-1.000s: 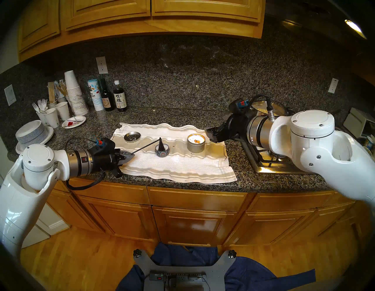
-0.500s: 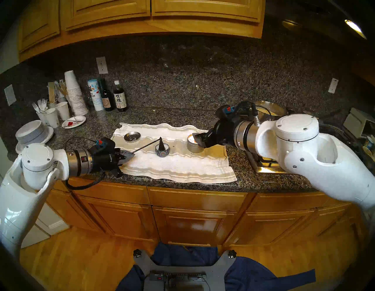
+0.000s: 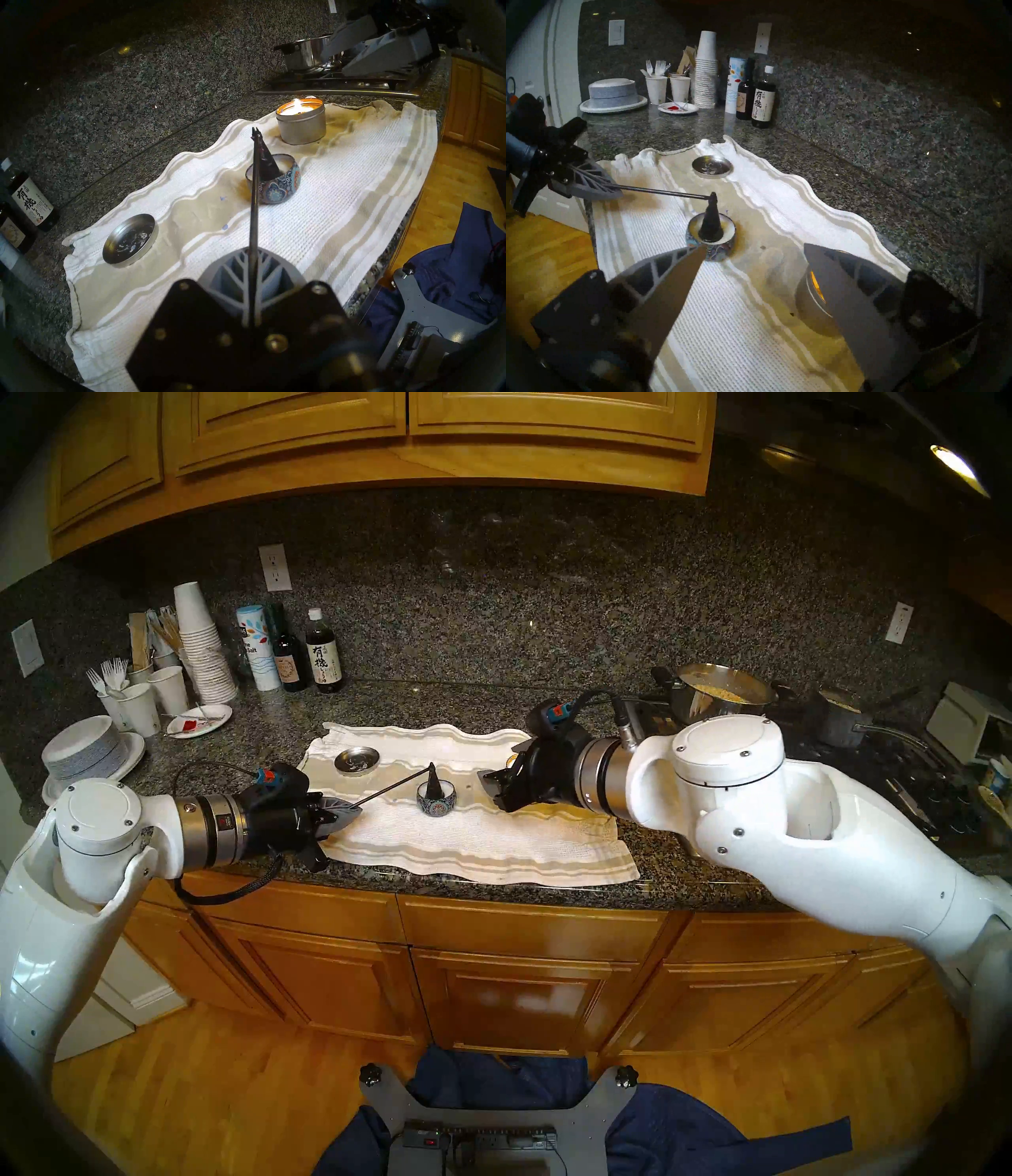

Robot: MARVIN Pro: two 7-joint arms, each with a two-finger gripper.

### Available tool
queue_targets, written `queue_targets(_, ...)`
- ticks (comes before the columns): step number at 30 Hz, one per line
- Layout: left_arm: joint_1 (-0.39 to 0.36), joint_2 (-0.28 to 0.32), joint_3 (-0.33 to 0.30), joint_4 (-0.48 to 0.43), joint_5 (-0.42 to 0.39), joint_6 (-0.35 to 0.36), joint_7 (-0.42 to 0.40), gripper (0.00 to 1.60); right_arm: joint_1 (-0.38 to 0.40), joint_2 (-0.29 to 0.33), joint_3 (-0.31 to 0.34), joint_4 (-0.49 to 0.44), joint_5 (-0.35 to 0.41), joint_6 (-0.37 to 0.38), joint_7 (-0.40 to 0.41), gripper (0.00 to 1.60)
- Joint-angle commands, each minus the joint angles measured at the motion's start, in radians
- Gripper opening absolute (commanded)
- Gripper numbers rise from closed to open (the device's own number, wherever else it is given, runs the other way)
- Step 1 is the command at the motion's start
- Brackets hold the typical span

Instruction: Put out candle flame

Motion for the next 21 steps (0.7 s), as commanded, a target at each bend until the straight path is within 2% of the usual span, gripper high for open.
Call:
queue_targets(1,-0.007,-0.011,-0.026,-0.02,-0.016,-0.008,-0.003,0.0,0.059,-0.08,-0.003,0.03,-0.04,0.003,0.01,1.18)
queue_targets(2,-0.006,-0.013,-0.027,-0.02,-0.018,-0.009,-0.004,0.0,0.06,-0.086,-0.008,0.037,-0.044,0.004,0.015,1.13)
queue_targets(3,-0.005,-0.014,-0.027,-0.02,-0.018,-0.009,-0.004,0.0,0.06,-0.091,-0.011,0.043,-0.045,0.003,0.02,0.97)
queue_targets(5,-0.004,-0.015,-0.027,-0.021,-0.019,-0.01,-0.004,0.0,0.061,-0.102,-0.019,0.053,-0.05,0.003,0.024,0.92)
queue_targets(6,-0.003,-0.016,-0.028,-0.022,-0.019,-0.01,-0.004,0.0,0.062,-0.107,-0.022,0.058,-0.052,0.005,0.028,0.7)
queue_targets(7,-0.003,-0.017,-0.028,-0.022,-0.019,-0.01,-0.004,0.0,0.062,-0.11,-0.025,0.062,-0.053,0.004,0.032,0.56)
queue_targets(9,-0.001,-0.019,-0.029,-0.024,-0.019,-0.01,-0.004,0.0,0.062,-0.116,-0.029,0.067,-0.054,0.004,0.036,0.4)
queue_targets(10,0.0,-0.02,-0.03,-0.025,-0.019,-0.009,-0.004,0.0,0.062,-0.12,-0.033,0.069,-0.055,0.005,0.038,0.06)
queue_targets(11,0.001,-0.02,-0.031,-0.025,-0.018,-0.009,-0.005,0.0,0.063,-0.125,-0.038,0.072,-0.055,0.009,0.043,0.0)
queue_targets(21,0.014,-0.027,-0.046,-0.033,-0.015,-0.011,-0.013,0.0,0.061,-0.173,-0.077,0.112,-0.071,0.012,0.051,0.0)
